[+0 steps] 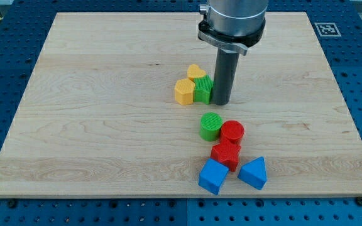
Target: Push the red circle into the green star and yellow hexagon
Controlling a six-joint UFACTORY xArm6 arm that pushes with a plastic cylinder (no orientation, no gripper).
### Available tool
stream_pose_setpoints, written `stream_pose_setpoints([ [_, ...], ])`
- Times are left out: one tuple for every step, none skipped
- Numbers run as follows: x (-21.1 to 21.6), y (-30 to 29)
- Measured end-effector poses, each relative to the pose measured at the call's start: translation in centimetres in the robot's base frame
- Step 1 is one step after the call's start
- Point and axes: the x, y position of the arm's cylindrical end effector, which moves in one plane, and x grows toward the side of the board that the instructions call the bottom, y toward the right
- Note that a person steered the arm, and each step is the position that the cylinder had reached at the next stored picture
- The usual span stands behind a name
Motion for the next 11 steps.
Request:
stream_pose_setpoints([
  [0.8,1.2],
  [3.0,1.1],
  [3.1,-1.9],
  [3.2,-5.4],
  [5.4,-8.1],
  [8.5,-8.0],
  [9.4,-4.1],
  [7.4,1.0],
  [3.8,4.2],
  [2.7,4.6],
  [3.6,4.1],
])
